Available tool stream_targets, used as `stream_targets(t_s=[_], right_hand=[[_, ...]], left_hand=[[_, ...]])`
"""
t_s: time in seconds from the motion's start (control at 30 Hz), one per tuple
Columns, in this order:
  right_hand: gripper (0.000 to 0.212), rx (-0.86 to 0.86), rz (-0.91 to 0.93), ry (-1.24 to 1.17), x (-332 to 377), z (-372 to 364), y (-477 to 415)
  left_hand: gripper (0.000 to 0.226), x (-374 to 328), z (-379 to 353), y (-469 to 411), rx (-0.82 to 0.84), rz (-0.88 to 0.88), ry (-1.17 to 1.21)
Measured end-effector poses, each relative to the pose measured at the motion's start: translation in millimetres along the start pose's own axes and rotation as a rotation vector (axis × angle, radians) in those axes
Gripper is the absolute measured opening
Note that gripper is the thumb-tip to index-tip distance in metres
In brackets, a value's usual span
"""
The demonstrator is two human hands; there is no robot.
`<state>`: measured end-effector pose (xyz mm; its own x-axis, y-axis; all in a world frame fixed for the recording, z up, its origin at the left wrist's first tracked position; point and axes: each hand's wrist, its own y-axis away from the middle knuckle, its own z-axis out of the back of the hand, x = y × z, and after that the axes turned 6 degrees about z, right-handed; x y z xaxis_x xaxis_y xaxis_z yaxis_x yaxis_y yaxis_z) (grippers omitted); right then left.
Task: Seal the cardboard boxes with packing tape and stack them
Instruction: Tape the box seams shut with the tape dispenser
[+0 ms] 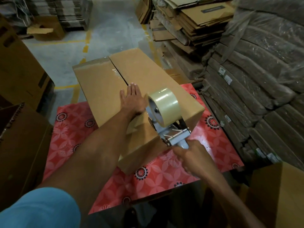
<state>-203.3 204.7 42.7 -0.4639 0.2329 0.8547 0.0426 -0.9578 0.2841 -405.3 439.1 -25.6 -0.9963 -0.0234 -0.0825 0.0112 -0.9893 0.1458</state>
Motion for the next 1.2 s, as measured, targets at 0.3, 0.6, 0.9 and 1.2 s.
stream_targets(t_s=[0.3, 0.6, 0.9, 1.2], right_hand=[[0.023, -0.114, -0.106, -0.031, -33, -3, 48], [0.023, -0.148, -0.198, -0.221, -45, -4, 44], [0.018, -0.119, -0.058, -0.152, -54, 2, 57], [0.02, -0.153, -0.099, -0.117, -96, 0, 76]], left_hand=[[0.087, -12, 5, 3, -0.02, 0.101, 0.161], [0.094, -45, -15, 91, 0.043, -0.219, 0.076], [0.088, -46, -3, 105, 0.105, -0.206, 0.042], [0.086, -52, -6, 109, -0.021, -0.173, 0.155]])
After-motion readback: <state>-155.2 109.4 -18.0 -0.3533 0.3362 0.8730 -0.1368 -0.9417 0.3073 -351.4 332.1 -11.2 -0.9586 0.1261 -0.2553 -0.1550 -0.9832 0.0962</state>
